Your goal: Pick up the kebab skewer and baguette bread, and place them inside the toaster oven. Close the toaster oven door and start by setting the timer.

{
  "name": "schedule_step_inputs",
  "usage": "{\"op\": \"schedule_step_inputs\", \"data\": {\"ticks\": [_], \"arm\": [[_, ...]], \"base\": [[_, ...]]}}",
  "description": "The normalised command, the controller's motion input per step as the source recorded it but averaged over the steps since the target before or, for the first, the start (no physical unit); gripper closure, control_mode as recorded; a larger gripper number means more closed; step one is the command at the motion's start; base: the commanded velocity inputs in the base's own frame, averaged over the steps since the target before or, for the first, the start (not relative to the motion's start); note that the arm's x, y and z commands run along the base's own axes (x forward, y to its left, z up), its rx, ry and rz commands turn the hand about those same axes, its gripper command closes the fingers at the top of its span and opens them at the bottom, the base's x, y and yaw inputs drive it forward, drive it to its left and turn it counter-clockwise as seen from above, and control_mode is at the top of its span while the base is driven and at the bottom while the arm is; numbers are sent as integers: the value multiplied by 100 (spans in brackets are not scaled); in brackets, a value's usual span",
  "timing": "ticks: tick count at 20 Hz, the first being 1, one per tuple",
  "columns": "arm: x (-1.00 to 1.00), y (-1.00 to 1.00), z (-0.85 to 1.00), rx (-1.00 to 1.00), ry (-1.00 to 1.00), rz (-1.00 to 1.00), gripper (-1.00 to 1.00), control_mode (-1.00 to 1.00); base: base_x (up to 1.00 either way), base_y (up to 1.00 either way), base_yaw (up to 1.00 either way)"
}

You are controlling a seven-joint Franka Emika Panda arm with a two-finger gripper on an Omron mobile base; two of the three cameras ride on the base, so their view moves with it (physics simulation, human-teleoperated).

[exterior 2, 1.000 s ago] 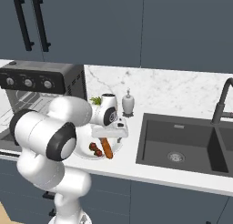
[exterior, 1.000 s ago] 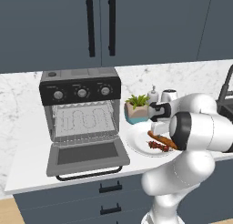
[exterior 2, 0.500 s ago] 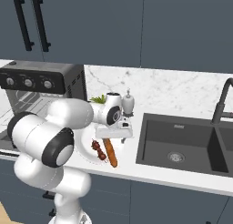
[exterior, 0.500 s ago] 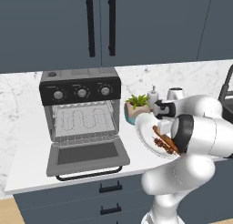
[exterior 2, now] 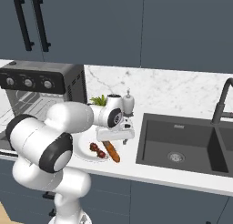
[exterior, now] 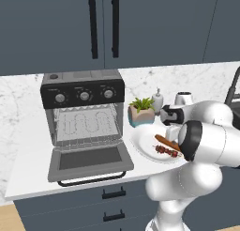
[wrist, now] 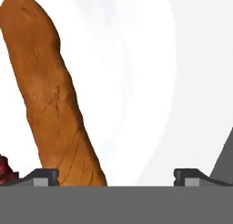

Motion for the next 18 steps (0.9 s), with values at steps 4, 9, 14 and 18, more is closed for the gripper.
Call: {"op": "schedule_step_inputs", "data": {"ticks": [4,9,14,18], "arm": [[-3,3,0,0,0,8,-100,-100],[-11,0,0,0,2,9,-100,-100],[0,28,0,-1,3,10,-100,-100],[18,8,-12,-1,4,10,-100,-100]], "base": [[0,0,0],[0,0,0],[0,0,0],[0,0,0]]}}
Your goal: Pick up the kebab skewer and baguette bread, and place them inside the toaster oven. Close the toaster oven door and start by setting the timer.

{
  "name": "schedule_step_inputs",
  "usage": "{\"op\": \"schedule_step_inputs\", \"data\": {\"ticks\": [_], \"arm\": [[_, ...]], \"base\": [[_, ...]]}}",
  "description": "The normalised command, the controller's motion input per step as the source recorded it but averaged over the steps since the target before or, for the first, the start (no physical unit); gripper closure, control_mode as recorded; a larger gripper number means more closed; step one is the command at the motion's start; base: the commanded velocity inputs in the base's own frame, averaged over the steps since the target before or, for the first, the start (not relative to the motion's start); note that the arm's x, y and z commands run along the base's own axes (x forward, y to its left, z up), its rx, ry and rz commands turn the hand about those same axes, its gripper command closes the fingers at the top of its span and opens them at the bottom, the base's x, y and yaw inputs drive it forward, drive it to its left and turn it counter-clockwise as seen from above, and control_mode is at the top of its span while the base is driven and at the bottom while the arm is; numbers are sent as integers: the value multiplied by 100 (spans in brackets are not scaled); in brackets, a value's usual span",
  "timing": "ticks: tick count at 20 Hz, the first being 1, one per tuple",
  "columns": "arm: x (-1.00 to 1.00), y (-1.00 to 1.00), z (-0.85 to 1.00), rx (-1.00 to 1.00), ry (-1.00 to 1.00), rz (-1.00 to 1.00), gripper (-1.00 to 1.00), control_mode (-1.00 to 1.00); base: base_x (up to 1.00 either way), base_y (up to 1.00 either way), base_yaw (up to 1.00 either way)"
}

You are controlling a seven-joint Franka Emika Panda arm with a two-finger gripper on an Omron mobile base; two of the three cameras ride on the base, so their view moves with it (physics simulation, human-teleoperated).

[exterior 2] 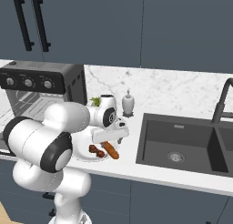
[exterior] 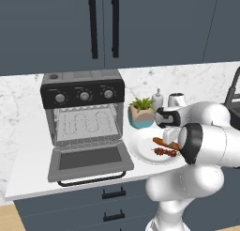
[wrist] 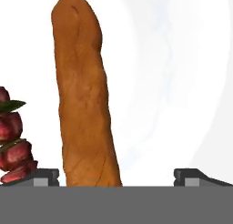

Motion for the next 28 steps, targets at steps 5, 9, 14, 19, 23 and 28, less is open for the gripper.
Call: {"op": "schedule_step_inputs", "data": {"ticks": [5,9,14,19,23,28], "arm": [[19,0,-25,0,6,8,-100,-100],[0,0,-16,0,0,6,-100,-100],[0,0,-2,0,0,5,100,-100],[-7,0,0,-2,0,4,100,-100],[-36,4,34,-9,-4,4,100,-100],[-64,45,92,-3,-1,7,100,-100]], "base": [[0,0,0],[0,0,0],[0,0,0],[0,0,0],[0,0,0],[0,0,0]]}}
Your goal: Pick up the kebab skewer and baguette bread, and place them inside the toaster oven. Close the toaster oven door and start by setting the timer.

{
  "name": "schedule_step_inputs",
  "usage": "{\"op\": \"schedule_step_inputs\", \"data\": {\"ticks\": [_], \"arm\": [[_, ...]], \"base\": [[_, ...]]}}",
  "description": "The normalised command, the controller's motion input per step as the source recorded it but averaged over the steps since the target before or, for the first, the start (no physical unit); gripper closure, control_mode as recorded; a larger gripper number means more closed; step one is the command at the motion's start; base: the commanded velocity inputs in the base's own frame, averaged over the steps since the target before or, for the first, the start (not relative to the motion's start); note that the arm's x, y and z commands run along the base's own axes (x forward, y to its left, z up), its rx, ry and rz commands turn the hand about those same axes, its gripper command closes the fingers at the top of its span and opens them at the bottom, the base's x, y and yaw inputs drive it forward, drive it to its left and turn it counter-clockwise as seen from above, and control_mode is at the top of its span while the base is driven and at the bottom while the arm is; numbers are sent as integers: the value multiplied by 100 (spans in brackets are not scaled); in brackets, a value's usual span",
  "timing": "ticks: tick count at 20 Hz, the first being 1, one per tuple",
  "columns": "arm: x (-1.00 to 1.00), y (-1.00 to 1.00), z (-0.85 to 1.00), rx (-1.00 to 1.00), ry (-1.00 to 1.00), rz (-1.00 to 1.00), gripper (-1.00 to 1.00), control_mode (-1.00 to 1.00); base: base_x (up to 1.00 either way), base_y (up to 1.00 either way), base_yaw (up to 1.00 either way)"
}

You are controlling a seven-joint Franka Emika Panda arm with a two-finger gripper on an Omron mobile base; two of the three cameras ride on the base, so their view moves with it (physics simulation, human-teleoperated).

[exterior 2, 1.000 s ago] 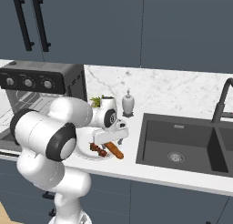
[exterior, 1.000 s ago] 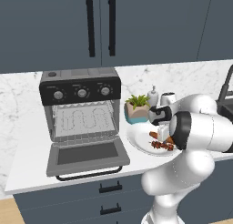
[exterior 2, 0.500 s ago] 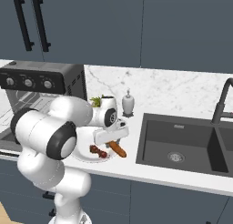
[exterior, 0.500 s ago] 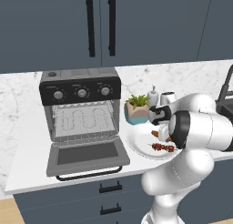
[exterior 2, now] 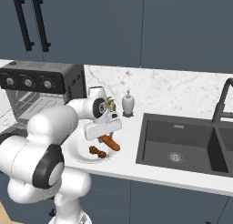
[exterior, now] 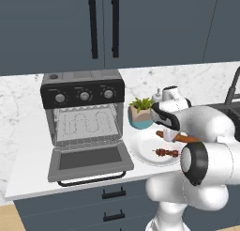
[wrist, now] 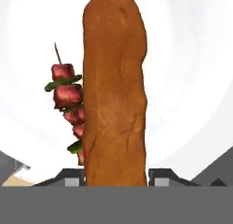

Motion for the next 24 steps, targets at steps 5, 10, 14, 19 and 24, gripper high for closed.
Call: {"op": "schedule_step_inputs", "data": {"ticks": [5,10,14,19,24], "arm": [[-82,76,98,-5,0,20,100,-100],[-69,100,76,-1,-1,19,100,-100],[-34,100,57,0,-3,14,100,-100],[-8,100,54,0,-16,11,100,-100],[17,93,77,0,-16,8,100,-100]], "base": [[0,0,0],[0,0,0],[0,0,0],[0,0,0],[0,0,0]]}}
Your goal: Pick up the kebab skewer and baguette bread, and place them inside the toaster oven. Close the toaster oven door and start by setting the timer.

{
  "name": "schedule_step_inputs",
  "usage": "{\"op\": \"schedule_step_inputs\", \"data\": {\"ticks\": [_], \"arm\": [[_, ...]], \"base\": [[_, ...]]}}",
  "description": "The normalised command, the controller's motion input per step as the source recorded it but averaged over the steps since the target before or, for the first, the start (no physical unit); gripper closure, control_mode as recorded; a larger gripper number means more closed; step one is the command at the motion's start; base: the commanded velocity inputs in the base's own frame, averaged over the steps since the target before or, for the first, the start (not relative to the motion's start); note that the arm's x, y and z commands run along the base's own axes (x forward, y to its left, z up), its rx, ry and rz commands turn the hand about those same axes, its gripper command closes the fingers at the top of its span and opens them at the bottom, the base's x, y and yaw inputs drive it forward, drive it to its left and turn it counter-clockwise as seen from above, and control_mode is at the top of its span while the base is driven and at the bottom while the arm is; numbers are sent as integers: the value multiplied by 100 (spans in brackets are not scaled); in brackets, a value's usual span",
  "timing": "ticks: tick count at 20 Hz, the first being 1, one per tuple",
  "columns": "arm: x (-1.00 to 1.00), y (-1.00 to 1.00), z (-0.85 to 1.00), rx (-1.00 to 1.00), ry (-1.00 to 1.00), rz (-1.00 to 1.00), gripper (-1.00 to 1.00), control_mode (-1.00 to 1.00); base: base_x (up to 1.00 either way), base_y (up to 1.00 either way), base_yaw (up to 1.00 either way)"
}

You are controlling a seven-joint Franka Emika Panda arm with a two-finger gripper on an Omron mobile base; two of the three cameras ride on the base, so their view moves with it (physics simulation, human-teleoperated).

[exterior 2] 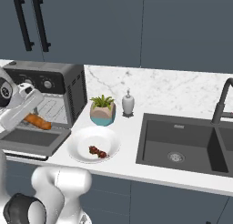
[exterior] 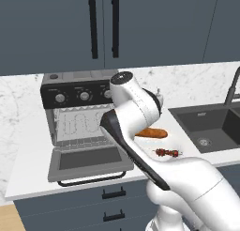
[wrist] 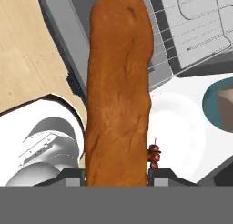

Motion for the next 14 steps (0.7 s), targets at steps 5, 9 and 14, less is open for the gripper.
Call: {"op": "schedule_step_inputs", "data": {"ticks": [5,9,14], "arm": [[45,100,9,2,-3,3,100,-100],[39,78,-8,3,-18,5,100,-100],[63,43,-12,0,-24,5,100,-100]], "base": [[0,0,0],[0,0,0],[0,0,0]]}}
